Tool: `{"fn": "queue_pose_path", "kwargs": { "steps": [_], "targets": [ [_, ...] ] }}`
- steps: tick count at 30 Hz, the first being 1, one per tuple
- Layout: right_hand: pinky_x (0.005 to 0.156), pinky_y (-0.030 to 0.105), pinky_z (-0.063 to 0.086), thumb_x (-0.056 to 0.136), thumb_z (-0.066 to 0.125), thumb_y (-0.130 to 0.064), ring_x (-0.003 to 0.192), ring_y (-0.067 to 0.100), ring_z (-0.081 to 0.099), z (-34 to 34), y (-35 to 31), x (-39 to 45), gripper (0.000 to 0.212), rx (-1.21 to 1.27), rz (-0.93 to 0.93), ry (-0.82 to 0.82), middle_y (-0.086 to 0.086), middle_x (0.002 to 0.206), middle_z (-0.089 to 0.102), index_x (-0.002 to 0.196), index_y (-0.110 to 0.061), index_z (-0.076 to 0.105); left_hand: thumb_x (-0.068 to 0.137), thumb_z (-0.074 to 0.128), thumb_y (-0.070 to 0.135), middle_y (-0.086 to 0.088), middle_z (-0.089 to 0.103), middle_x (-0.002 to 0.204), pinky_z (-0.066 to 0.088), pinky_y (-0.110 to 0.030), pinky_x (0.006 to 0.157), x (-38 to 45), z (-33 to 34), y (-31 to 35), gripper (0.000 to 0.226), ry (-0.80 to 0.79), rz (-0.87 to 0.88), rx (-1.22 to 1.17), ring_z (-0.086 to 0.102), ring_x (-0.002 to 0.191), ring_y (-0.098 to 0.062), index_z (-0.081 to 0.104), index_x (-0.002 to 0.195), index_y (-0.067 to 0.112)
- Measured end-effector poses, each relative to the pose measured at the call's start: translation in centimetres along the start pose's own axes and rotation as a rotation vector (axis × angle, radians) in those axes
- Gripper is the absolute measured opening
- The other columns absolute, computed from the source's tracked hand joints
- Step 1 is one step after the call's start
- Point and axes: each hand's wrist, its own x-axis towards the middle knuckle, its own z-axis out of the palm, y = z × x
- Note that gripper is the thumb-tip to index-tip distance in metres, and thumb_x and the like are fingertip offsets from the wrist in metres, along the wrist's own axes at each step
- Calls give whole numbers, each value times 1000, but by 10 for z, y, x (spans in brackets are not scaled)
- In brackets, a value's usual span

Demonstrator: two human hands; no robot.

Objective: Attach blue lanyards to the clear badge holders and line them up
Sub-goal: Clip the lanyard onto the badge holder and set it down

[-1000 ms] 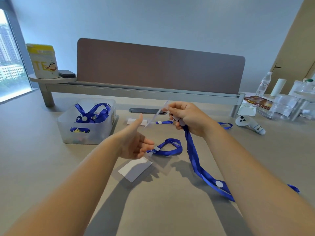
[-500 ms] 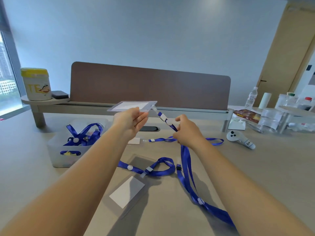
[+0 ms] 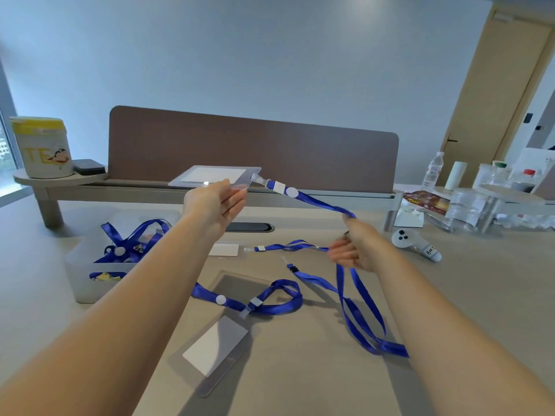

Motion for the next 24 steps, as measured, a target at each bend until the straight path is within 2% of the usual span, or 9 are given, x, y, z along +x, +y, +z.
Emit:
{"fn": "queue_pose_path", "kwargs": {
  "steps": [2,5,7,11,14,17,20,21,24],
  "targets": [
    [55,31,53,99,26,-32,71,24,62,3,0,-2,35,350,-73,-152,13,86,63,95,-7,51,92,47,13,-2,66,48,51,-15,37,0,0,-2,23,-8,0,-5,58,29,-3,50,70,8],
    [78,37,54,92,24,-5,85,25,58,6,-4,-1,26,821,-218,-236,10,97,55,81,-8,47,92,48,13,-3,66,58,51,-15,38,2,-2,-7,12,-16,-2,-1,61,35,-5,52,85,5],
    [91,39,43,91,25,-6,90,24,56,6,-11,0,27,1001,-263,-170,7,98,52,76,-7,47,92,48,14,-5,62,70,51,-15,39,5,-5,-9,9,11,-5,14,64,51,-9,50,95,6],
    [75,27,50,92,38,-12,76,19,60,-9,-25,8,19,1159,-312,45,4,85,62,77,-10,49,91,49,17,-4,61,71,52,-16,41,20,-14,-11,12,83,0,55,62,59,-10,52,91,5],
    [52,19,45,92,40,-10,58,12,54,-18,-20,22,15,999,-250,234,0,62,65,89,-6,54,92,48,16,-5,62,72,51,-13,37,33,-21,-23,21,111,-13,85,63,45,-7,53,74,6],
    [43,16,39,92,32,-9,51,12,45,-23,-5,45,32,547,-172,419,-3,49,68,118,-5,51,92,49,16,-4,65,65,48,-12,38,47,-26,-46,25,170,-40,165,57,34,-3,52,67,10],
    [58,29,44,94,31,-9,60,18,51,-31,15,75,36,274,-122,492,16,102,73,123,0,51,92,47,13,0,63,44,40,-8,31,64,-30,-74,27,208,-68,228,46,21,1,51,65,11],
    [51,27,40,94,33,-7,54,16,42,-33,21,83,35,217,-93,481,23,107,66,121,3,52,92,47,12,-3,62,52,39,-9,29,69,-32,-83,24,215,-77,220,46,20,1,52,68,10],
    [25,9,26,91,30,1,42,15,32,-39,41,113,27,277,49,376,13,65,45,81,3,55,90,49,9,-9,59,67,44,-11,30,87,-39,-106,17,286,-145,210,53,27,-3,53,74,3]
  ]
}}
